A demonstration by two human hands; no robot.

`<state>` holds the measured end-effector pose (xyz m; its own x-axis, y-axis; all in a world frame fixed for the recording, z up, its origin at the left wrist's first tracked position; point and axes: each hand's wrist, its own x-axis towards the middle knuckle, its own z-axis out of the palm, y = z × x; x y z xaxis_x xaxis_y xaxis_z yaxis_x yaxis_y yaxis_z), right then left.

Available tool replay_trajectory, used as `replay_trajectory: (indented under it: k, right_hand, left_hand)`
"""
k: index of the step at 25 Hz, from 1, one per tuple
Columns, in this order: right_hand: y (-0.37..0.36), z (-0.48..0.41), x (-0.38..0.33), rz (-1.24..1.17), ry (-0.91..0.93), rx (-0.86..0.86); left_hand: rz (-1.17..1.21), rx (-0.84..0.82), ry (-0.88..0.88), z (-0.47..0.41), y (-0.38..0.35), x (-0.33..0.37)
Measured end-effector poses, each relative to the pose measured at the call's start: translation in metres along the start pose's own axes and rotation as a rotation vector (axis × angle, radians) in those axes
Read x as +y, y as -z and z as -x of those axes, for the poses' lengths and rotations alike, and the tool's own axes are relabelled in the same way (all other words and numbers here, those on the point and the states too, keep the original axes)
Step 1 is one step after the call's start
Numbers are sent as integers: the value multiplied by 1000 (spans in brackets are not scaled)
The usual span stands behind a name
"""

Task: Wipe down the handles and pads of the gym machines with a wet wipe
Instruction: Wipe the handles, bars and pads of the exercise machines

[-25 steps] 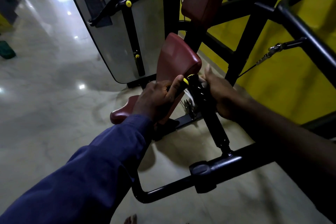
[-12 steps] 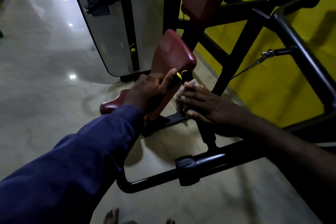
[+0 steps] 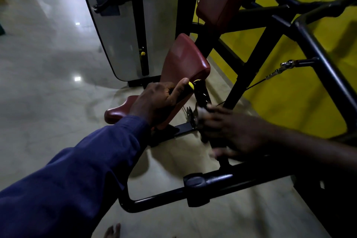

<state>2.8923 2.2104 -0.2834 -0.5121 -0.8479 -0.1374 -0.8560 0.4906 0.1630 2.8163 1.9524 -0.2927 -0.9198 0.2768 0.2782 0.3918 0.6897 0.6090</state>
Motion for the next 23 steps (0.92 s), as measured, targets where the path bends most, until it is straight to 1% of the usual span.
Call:
replay_trajectory:
  k: [1,2,3,4,5,7,9,10,11,12,14,16,18,19,20,21,22,23]
  right_hand:
    - [-9,19,-18,-119,40,-50]
    - [-14,32,-19,-256,41,-69]
    - [-12,32,-8,-330,36,-41]
    - [-3,15,4,-244,-30,35]
    - [0,-1,18,-180,-139,69]
    - [5,-25,19,-205,-345,92]
    - [-8,-10,-22,-219,-388,182]
    - [-15,4,-49,-188,-367,204]
    - [-21,20,-67,-145,-347,175]
    - [-25,24,-71,-142,-342,208]
    - [-27,-8,-48,-214,-445,331]
    - [-17,-49,-16,-379,-590,399]
    - [-30,-57,-19,-533,-656,461]
    - [-42,-44,-29,-531,-644,444]
    - [-53,-24,-45,-505,-582,414]
    - [-57,-6,-60,-484,-463,399]
    - [-54,5,-63,-506,-375,407]
    - [-51,8,-53,-522,-334,415]
  left_hand:
    - [-4,1,-11,0,0,2]
    - [-8,-2,-11,0,-1,1]
    - [-6,-7,-2,0,-1,1]
    - [2,-14,12,-1,-1,0]
    - [14,-22,17,-1,-1,0]
    - [27,-26,23,-2,-1,-1]
    - [39,-25,14,-1,0,0]
    - [38,-22,4,-1,1,2]
    - [34,-20,-4,-1,1,4]
    - [27,-21,-9,-1,0,2]
    - [44,-33,-19,-1,-2,0]
    - [77,-31,-6,-1,-2,-2]
    - [79,-45,-12,-3,-2,-3]
    - [73,-48,-24,-3,-2,-3]
    - [62,-45,-31,-2,-2,-5]
    - [52,-48,-32,-2,-1,-5]
    - [46,-55,-29,-2,-2,-6]
    - [50,-57,-30,-2,-1,-4]
